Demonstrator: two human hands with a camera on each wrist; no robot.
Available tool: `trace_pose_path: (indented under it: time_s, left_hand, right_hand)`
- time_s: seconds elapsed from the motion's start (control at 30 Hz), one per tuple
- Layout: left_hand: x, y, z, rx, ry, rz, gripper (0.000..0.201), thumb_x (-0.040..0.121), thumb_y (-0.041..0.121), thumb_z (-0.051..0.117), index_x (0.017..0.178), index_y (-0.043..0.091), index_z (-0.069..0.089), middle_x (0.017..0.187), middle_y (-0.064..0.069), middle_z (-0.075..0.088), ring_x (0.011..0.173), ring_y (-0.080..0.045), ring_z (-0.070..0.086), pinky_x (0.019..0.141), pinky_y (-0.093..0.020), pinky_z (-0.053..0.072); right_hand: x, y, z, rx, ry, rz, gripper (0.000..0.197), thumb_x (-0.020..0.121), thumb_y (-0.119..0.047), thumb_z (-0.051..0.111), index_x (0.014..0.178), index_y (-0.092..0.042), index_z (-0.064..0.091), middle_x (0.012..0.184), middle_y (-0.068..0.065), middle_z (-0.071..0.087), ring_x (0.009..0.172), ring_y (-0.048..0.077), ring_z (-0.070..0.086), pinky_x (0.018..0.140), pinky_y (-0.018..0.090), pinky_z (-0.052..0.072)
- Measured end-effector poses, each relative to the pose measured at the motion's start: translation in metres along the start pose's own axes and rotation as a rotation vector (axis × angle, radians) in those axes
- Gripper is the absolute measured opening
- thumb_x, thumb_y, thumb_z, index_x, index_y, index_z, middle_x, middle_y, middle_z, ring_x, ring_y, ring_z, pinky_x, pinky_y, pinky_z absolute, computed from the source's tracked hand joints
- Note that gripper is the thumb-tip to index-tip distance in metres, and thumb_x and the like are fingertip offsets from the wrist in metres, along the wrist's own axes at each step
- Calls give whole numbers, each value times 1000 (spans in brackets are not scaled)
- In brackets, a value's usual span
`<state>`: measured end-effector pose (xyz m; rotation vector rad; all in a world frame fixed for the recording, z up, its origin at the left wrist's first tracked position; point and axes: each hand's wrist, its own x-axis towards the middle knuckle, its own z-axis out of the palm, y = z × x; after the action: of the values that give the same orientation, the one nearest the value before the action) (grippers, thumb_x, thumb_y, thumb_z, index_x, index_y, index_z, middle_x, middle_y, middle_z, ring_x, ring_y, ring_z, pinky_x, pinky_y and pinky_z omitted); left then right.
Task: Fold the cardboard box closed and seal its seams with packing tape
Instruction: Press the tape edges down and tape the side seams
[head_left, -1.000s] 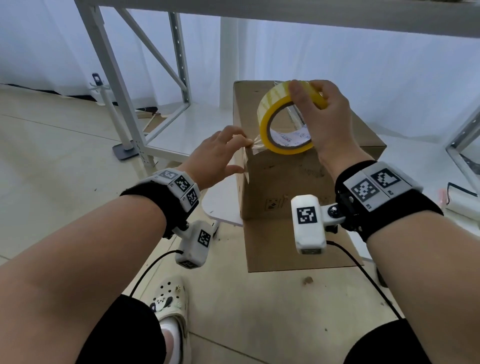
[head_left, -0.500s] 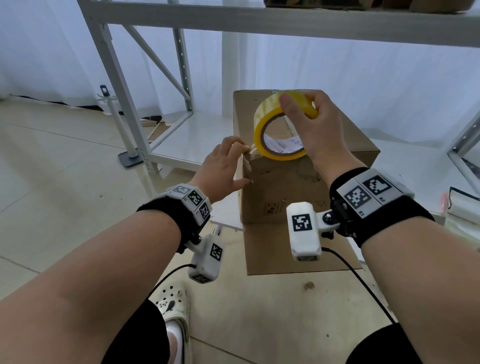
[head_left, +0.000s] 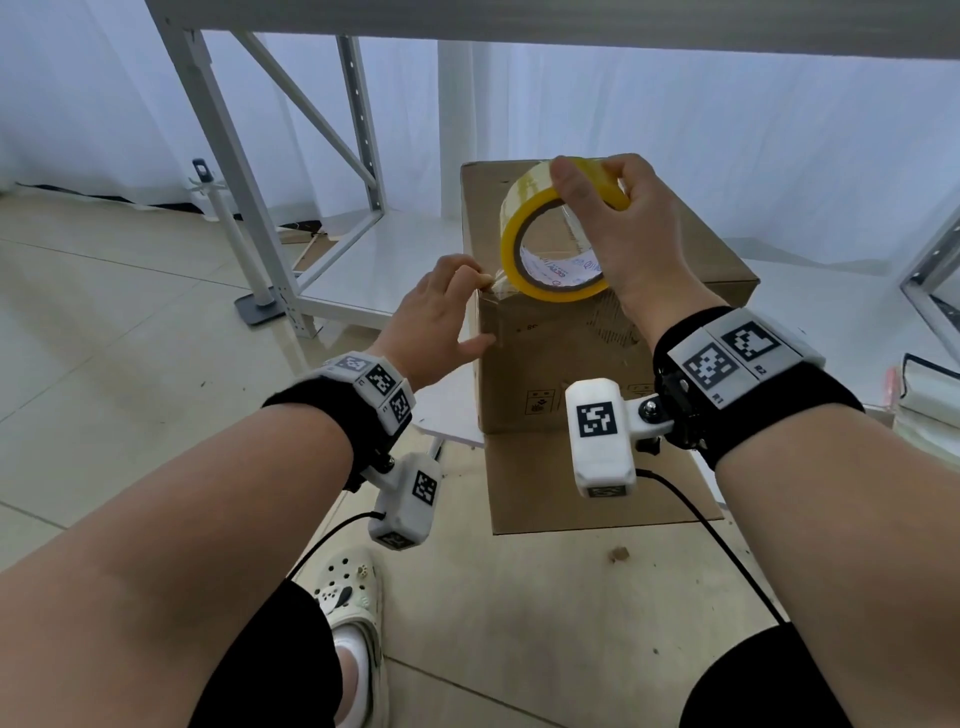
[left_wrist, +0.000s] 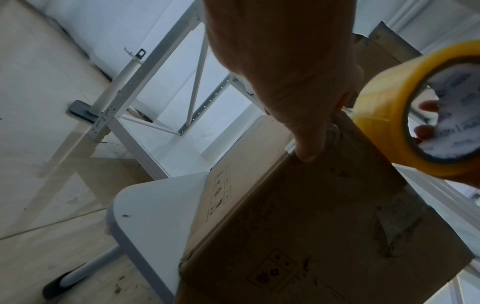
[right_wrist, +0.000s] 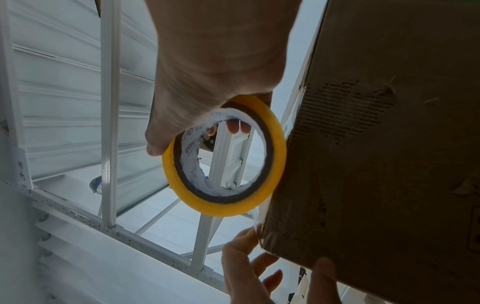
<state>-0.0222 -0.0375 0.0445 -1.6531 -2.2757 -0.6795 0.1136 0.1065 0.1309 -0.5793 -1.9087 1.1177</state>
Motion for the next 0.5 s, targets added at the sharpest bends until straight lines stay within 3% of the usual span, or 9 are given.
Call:
trace_pose_path:
  time_s: [0.1,0.3,0.5]
  left_hand:
    - [1,1,1,75,-6,-5,66,74,35,77,124,8,44,130,-12,40,110,-28,49,96,-40,45]
    - [5,1,-4,-72,62,17,34,90,28,56,113,5,48,121,-12,44,98,-26,52,87,-37,46]
    - [2,8,6,-20,42,-19,63,72,32,78,117,1,46,124,-17,42,103,-27,51,91,-38,48]
  right_hand:
    - [0,0,0,3,-2,3,49,82,-59,63,108,-17,57,81,-10,57,75,4,54,71,16,43]
    - [-1,0,0,-11,-19,2,46,83,-59,62,105,-19,56,77,-11,54,72,2,53,69,15,42]
    - [-1,-1,-1,-6,-10,9,40,83,-58,61,98,-22,53,72,-14,52,66,-1,50,67,12,41]
